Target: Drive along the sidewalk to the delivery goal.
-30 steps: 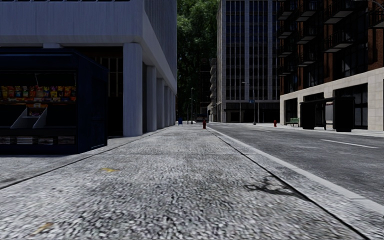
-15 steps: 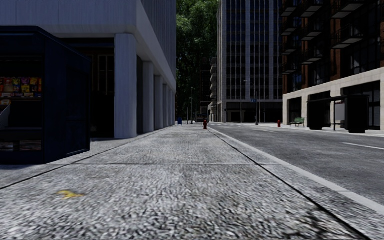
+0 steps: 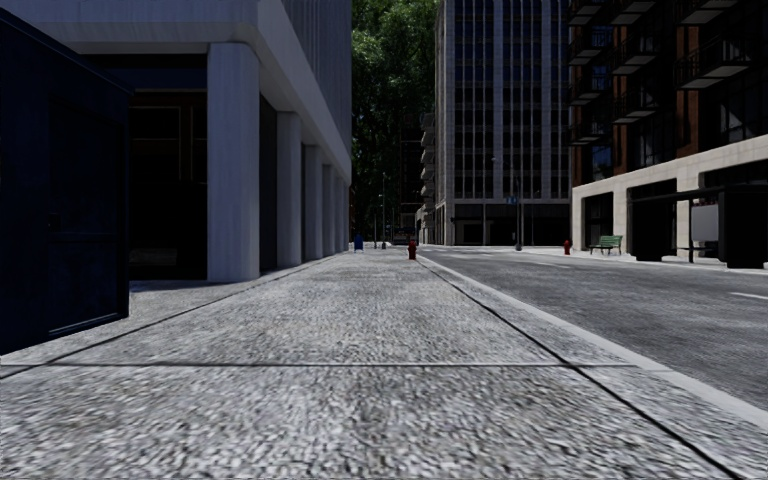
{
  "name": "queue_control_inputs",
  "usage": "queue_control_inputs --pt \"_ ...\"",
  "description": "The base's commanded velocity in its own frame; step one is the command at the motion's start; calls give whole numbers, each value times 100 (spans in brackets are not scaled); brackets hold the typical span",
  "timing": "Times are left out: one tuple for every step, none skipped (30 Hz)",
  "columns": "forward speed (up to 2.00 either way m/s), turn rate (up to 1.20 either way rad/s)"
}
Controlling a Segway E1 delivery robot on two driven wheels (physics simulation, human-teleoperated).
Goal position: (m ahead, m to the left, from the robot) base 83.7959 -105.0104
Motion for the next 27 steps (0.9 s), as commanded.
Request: queue_control_inputs --pt "200 0" --pt "200 0" --pt "200 0" --pt "200 0" --pt "200 0" --pt "200 0" --pt "200 0" --pt "200 0" --pt "200 0" --pt "200 0" --pt "200 0" --pt "200 0" --pt "200 0" --pt "200 0" --pt "200 0" --pt "200 0" --pt "200 0" --pt "200 0" --pt "200 0" --pt "200 0" --pt "200 0" --pt "200 0" --pt "200 0" --pt "200 0" --pt "200 0" --pt "200 0" --pt "200 0"
